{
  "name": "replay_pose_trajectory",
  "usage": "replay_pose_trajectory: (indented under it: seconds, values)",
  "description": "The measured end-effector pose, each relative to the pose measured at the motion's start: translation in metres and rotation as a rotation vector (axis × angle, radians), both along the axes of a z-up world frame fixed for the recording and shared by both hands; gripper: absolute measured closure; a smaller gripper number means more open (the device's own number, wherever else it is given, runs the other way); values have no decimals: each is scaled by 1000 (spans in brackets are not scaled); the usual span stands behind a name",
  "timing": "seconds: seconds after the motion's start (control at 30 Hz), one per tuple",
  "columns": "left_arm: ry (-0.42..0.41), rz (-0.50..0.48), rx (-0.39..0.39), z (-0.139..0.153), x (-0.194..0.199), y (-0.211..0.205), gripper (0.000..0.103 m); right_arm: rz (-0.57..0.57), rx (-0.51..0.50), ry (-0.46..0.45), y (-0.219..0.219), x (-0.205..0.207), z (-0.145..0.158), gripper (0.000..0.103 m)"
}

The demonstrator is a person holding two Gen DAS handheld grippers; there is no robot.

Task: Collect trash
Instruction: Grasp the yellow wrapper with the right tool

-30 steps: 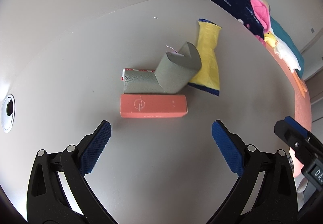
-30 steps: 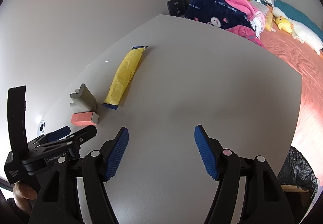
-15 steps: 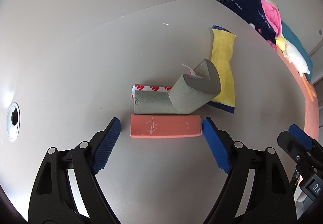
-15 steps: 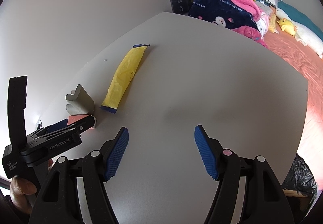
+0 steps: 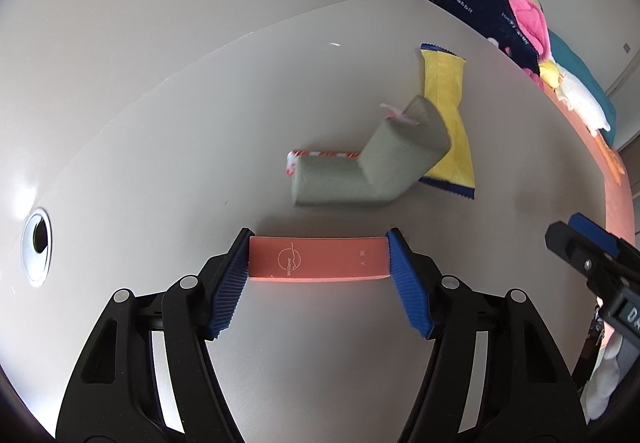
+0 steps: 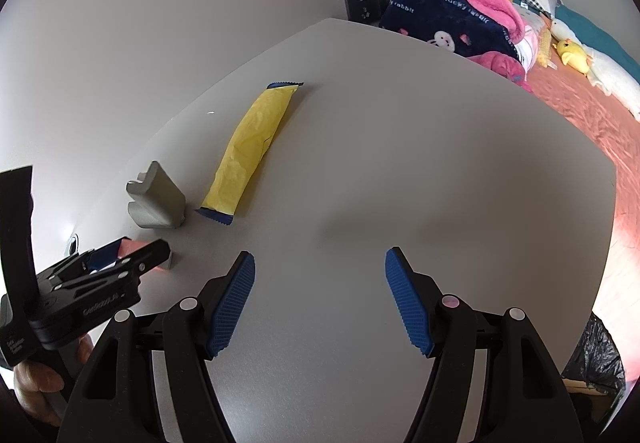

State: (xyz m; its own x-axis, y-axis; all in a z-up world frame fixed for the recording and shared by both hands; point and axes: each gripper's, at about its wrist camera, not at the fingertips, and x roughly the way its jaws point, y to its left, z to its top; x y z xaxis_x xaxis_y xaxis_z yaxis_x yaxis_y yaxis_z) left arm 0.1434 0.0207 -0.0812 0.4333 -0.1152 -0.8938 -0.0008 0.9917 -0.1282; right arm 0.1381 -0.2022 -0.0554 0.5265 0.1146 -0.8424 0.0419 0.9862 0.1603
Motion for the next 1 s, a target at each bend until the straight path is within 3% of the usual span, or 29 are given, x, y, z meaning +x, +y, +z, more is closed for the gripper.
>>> replay_pose_trajectory:
  seconds: [0.37, 0.63, 1.0]
  values:
    - [-58, 50, -35, 21, -9, 25, 38, 31, 15, -11, 17, 23, -6, 34]
    - [-97, 72, -44, 30, -8, 36, 38, -11, 55, -8, 25, 61, -10, 34]
    - [-99, 96, -69, 26, -7, 46, 38, -48, -6, -6, 43, 103, -13, 34]
